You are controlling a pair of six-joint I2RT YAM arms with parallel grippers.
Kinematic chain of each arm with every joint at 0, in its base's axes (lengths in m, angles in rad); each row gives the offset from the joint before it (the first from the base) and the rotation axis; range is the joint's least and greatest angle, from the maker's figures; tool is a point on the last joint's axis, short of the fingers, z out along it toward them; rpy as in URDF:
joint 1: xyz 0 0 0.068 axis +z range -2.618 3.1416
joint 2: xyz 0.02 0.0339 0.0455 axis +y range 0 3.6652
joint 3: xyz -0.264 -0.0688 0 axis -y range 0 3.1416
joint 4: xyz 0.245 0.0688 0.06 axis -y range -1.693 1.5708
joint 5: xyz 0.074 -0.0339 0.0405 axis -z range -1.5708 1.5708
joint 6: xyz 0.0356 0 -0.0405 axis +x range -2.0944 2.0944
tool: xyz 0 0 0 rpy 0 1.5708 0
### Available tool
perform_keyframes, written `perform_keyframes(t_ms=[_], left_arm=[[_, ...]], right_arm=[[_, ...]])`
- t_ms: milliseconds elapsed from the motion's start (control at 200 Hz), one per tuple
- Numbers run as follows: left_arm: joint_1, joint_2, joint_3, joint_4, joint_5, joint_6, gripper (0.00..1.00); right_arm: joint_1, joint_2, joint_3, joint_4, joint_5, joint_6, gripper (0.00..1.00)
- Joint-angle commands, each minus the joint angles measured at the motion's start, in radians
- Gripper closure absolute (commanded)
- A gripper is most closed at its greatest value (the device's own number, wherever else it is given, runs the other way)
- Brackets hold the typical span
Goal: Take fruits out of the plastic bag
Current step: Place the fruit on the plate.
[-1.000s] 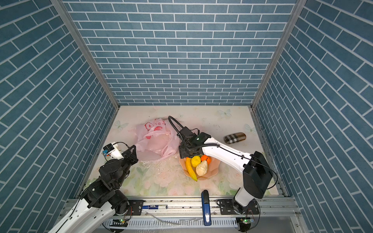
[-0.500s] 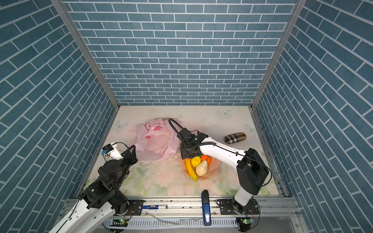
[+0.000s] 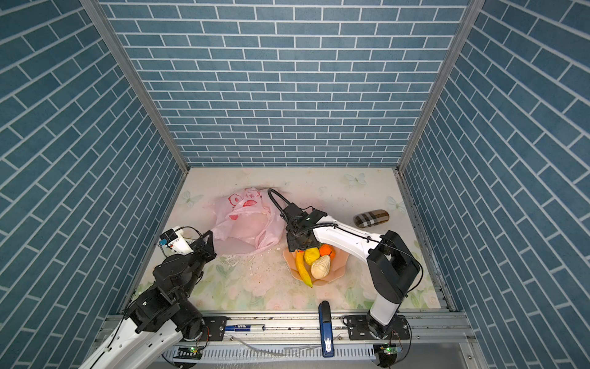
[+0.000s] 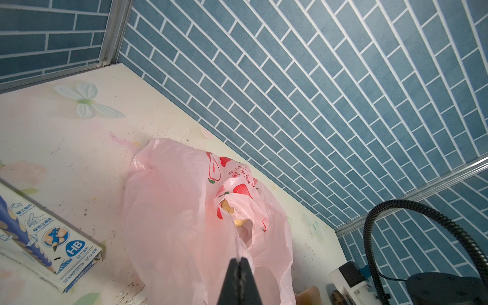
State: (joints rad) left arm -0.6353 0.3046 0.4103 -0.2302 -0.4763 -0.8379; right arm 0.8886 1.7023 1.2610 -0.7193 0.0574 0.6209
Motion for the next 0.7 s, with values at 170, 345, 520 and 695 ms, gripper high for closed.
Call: perform_keyframes(t_ms=[170, 345, 520, 695], left_arm=[[-0.006, -0.014, -0.014, -0.027, -0.015, 0.009, 1.0], [-0.006, -0.014, -0.014, -0.028, -0.016, 0.01, 1.0], [-0.006, -0.012, -0.019, -0.023, -0.012, 0.007, 1.0], [-0.006, -0.012, -0.019, -0.023, -0.009, 0.006, 1.0]], right_arm=[[-0.008, 0.026, -0.005, -0.013, 0.016, 0.004, 0.34], [-0.007, 0.029, -0.003, -0.009, 0.016, 0.007, 0.29], [-0.007, 0.028, 0.002, -0.006, 0.013, 0.007, 0.26], [-0.007, 0.029, 0.006, -0.004, 0.01, 0.007, 0.21]])
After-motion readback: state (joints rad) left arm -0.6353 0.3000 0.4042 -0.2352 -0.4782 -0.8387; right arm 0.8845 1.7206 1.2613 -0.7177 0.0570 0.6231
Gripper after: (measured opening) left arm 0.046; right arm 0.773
